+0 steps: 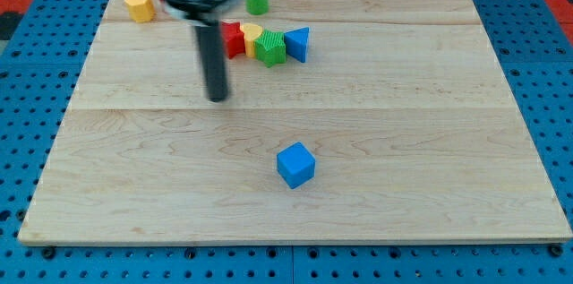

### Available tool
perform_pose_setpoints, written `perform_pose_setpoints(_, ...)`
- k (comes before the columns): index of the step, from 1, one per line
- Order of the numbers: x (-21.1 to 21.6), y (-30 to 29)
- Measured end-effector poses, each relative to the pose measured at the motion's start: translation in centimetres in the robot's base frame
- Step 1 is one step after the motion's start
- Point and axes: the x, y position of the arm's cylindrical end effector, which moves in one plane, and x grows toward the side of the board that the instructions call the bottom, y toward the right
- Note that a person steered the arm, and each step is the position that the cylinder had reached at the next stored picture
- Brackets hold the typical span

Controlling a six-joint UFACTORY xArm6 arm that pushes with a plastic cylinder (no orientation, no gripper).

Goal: Point your arm at the red circle

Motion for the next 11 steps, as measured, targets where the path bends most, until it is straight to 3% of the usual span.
perform_pose_setpoints(1,-3.5,-5.2)
perform_pose_setpoints(2,-3.9,-6.8)
perform_pose_setpoints(4,-3.9,-6.8)
perform_pose_setpoints(6,-8.8,-7.3)
perform_pose_setpoints(7,-11.5,-7.1)
perform_pose_setpoints(9,-16.2,0.6)
perform_pose_setpoints(10,-21.0,0.7)
perform_pose_setpoints(11,-22.0,0.0)
